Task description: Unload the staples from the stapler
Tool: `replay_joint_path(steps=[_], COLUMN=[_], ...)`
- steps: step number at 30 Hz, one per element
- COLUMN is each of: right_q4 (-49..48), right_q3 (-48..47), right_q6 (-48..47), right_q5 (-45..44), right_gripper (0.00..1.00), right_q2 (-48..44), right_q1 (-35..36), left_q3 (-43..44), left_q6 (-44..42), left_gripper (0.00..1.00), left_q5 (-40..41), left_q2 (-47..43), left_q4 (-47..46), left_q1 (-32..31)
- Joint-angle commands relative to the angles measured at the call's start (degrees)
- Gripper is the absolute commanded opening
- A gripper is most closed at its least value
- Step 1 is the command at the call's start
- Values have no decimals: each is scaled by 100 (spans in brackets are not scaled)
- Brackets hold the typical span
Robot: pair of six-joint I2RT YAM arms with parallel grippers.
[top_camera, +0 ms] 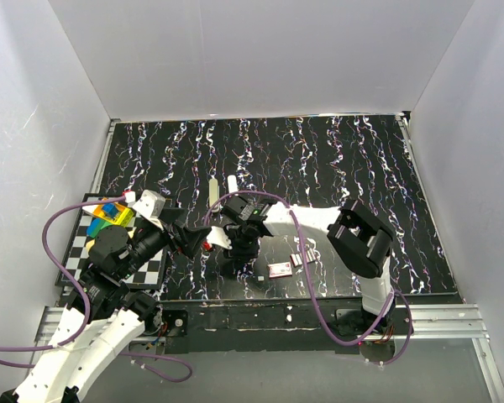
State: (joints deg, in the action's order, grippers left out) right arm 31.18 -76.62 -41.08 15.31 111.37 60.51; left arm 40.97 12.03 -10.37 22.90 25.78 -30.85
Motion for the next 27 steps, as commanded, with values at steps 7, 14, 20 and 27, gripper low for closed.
replay_joint_path(steps=[7,14,20,27], right_q4=[-138,-147,-279,-455], right_q3=[-248,-266,-196,-38], right_q6=[83,197,381,864], right_q5=[-186,-362,-564,-968], right_gripper=[33,11,7,7], right_q2=[174,192,-36,-519], right_q1=[84,101,101,101], left_q3=[25,34,34,16], left_q6=[10,10,10,18], left_gripper=[98,98,98,98], left_q5=[-70,-62,-9,114], left_q2=[13,-4,-13,-4], left_q4=[76,76,76,76], left_q1=[35,44,44,44])
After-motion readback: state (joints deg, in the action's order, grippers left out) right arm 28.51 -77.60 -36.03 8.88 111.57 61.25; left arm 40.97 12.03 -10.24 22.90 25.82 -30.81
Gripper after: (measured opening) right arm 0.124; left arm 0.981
